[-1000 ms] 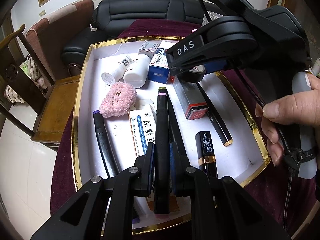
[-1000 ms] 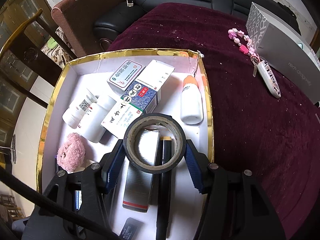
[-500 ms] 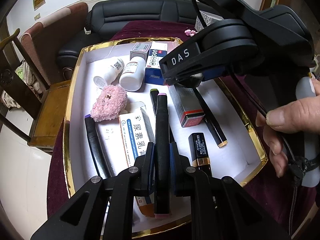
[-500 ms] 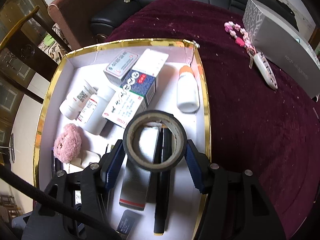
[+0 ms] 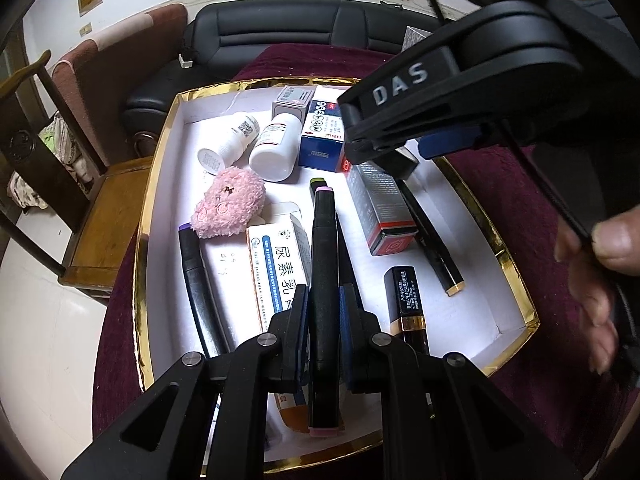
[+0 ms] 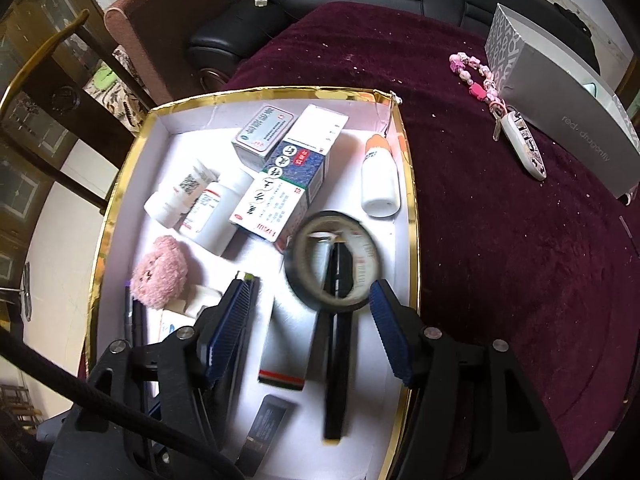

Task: Organize objects

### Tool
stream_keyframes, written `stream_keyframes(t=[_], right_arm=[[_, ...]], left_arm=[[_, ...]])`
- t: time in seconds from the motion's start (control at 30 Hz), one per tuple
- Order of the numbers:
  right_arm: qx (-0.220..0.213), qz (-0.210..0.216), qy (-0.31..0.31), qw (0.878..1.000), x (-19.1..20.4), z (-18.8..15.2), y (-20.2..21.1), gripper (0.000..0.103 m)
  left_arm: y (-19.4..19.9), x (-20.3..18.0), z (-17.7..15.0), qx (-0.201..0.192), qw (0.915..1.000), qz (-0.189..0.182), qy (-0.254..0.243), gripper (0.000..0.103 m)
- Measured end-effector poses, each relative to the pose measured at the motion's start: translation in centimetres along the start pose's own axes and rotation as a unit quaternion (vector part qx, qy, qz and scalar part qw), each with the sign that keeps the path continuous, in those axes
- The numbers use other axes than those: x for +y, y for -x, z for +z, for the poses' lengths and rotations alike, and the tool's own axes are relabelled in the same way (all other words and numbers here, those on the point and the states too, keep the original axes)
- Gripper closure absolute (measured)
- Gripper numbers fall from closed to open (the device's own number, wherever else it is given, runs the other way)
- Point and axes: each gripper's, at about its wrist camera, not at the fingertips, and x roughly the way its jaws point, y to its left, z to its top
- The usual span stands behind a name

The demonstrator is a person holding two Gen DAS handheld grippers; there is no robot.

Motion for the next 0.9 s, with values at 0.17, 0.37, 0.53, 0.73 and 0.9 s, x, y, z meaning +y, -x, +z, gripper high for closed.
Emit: stream_keyframes(t=[0.17, 0.37, 0.53, 0.73, 0.9], right_arm=[[-0.012, 0.012, 0.008, 1.000, -0.3, -0.9, 1.2, 0.041], [-0.016, 0.031, -0.001, 0.999, -1.9, -3.2, 2.7, 0.040], [-0.019, 0.039, -0.004, 0.999, -3.2, -5.4, 3.7, 0.035], [-0.022, 0.047, -0.013, 0.999, -4.7, -7.9, 5.3, 0.023], [-0.038, 0.029, -0.013, 0.999, -5.6, -9.9, 7.5, 0.020]], left_arm=[[0.2, -0.5, -0.3, 0.000, 0.9999, 0.015, 0.008, 0.088], [0.7, -1.7, -1.0, -0.002, 0.9992, 0.037, 0.017, 0.052], [1.0, -2.6, -1.4, 0.004, 0.9977, 0.062, 0.028, 0.042], [2.3, -3.2, -1.7, -0.012, 0.9943, 0.101, 0.034, 0.035], [3.5, -3.1, -1.8, -0.023, 0.9919, 0.120, 0.035, 0.035]])
